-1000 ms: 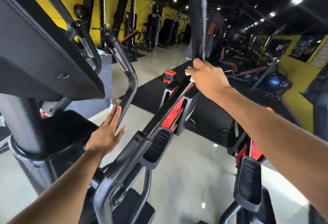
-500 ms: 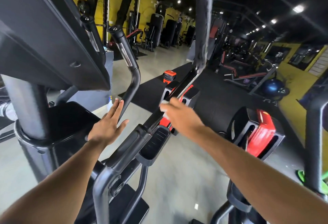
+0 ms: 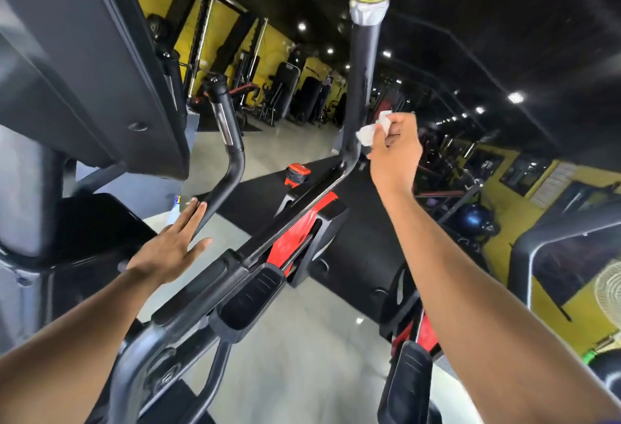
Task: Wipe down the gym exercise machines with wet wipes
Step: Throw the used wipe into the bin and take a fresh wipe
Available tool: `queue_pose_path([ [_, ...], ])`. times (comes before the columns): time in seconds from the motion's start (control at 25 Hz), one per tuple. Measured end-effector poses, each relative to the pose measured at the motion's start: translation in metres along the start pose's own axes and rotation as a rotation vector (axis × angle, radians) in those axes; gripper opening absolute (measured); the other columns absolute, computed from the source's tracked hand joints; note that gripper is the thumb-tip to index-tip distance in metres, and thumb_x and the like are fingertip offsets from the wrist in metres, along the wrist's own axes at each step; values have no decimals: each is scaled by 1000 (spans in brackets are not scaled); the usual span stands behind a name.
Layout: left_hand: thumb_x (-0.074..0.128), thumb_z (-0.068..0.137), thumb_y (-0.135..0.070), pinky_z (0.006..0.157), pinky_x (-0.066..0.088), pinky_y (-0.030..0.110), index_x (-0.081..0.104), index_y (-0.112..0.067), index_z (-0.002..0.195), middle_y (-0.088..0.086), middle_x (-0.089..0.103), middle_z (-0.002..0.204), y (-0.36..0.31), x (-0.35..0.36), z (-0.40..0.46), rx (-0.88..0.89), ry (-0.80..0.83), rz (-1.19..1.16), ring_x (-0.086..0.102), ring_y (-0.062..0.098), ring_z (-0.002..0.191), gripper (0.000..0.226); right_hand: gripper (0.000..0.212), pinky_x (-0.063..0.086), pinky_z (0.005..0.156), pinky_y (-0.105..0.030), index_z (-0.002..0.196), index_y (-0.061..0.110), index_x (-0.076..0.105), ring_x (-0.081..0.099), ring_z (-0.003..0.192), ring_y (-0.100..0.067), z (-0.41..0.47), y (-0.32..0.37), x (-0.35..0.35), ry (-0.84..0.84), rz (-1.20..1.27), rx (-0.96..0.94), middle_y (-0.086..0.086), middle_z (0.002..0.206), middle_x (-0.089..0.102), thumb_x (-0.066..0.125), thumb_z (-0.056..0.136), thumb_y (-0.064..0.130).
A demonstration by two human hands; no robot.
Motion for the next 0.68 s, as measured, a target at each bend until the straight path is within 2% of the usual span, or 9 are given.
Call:
queue_pose_path([
  [0.16, 29, 102, -68, 102, 50, 56, -12, -51, 161, -27, -17, 169, 3, 0, 2, 4, -12, -45, 49, 36, 142, 74, 20, 61, 68, -45, 118, 20, 60, 71, 78, -23, -23, -45, 42, 60, -40, 222, 3, 94, 68, 48, 103, 24],
  [0.24, 29, 102, -68, 104, 49, 55, -11, -52, 161, -26, -15, 170, 4, 1, 2, 15, -15, -52, 48, 35, 143, 74, 23, 62, 67, -42, 119, 19, 59, 72, 78, -28, -36, -70, 50, 80, -27, 371, -3, 98, 70, 48, 100, 23],
  [0.36, 29, 102, -67, 104, 49, 54, -9, -49, 162, -24, -13, 171, 4, 1, 1, -4, -18, -60, 50, 34, 142, 74, 19, 54, 50, -24, 115, 14, 58, 68, 60, -21, -40, -71, 53, 66, 93, 535, -13, 93, 72, 48, 99, 14],
  [0.44, 29, 101, -68, 104, 49, 55, -9, -49, 162, -24, -14, 171, 2, -1, 1, -2, -18, -52, 50, 34, 142, 74, 18, 57, 53, -29, 113, 11, 56, 60, 46, -13, -28, -51, 52, -24, 285, 572, -13, 88, 70, 47, 98, 8],
  [0.52, 28, 101, -68, 102, 50, 54, -9, -49, 162, -24, -14, 171, 0, -3, -1, -5, -9, -49, 51, 34, 141, 75, 15, 60, 61, -41, 111, 12, 55, 59, 43, -9, -11, -24, 48, -89, 407, 509, -14, 94, 69, 48, 99, 6],
  [0.56, 28, 101, -69, 100, 50, 54, -9, -48, 162, -24, -15, 170, -1, -4, -2, -5, -7, -48, 51, 33, 141, 75, 13, 61, 61, -42, 110, 13, 55, 61, 46, -9, -5, -8, 44, -104, 439, 446, -15, 99, 68, 49, 100, 7],
  [0.68, 27, 99, -72, 98, 51, 53, -13, -50, 161, -25, -18, 169, -4, -7, -3, -13, 5, -35, 51, 30, 141, 77, 9, 59, 57, -32, 108, 15, 54, 68, 61, -11, 7, 46, 24, -84, 361, 98, -7, 94, 67, 52, 101, 9],
])
Point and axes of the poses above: each hand's wrist, its own z-axis towards the middle knuckle, its own x-axis out of the palm, y = z × x, the point moved 7 cm from there along z, towards the middle knuckle
